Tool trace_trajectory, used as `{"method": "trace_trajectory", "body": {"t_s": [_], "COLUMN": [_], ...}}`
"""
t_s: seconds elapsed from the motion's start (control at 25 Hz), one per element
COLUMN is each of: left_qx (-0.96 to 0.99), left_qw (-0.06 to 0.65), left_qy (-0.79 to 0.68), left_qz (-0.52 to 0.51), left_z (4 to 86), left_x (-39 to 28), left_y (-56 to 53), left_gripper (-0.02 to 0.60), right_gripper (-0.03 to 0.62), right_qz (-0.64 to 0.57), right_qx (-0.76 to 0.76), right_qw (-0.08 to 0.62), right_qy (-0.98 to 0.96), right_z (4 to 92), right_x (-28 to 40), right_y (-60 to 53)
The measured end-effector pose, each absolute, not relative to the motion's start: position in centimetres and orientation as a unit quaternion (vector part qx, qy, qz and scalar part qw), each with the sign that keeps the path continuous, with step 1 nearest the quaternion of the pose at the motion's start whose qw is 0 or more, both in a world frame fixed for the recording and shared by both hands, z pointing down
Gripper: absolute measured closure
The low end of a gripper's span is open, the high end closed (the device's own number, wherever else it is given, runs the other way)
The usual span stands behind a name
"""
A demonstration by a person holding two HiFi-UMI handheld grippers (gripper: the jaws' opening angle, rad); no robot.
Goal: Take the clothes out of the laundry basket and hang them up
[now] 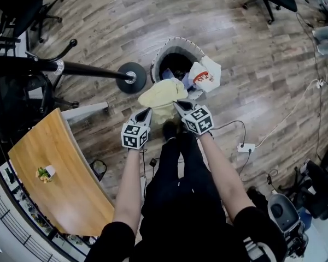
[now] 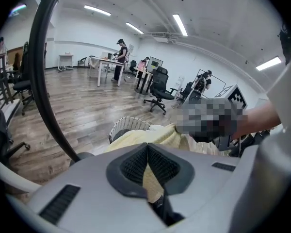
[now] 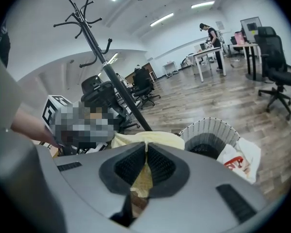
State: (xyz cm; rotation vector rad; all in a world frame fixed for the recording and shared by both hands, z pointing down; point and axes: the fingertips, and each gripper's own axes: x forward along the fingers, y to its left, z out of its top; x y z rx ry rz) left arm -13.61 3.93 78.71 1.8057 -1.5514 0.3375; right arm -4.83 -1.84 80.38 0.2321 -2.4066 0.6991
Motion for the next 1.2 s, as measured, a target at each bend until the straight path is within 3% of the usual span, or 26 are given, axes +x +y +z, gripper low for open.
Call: {"method": "trace_trajectory", "body": {"t_s": [1.2], "left_qx": [0.646], "left_qw": [0.234], "left_qy": [-0.722], "left_qz": [0.080], "left_z": [57.4], "left_x": [-15.5], "left_y": [7.6], "left_gripper": [0.560], "right_gripper": [0.576], "right_qz": [0.216], "right_qx": [-0.080], "right_qw": [0.224], "right_qy": [-0.947], "right_z": [60.0], "right_x": [-8.0], "right_y": [-0.7]}}
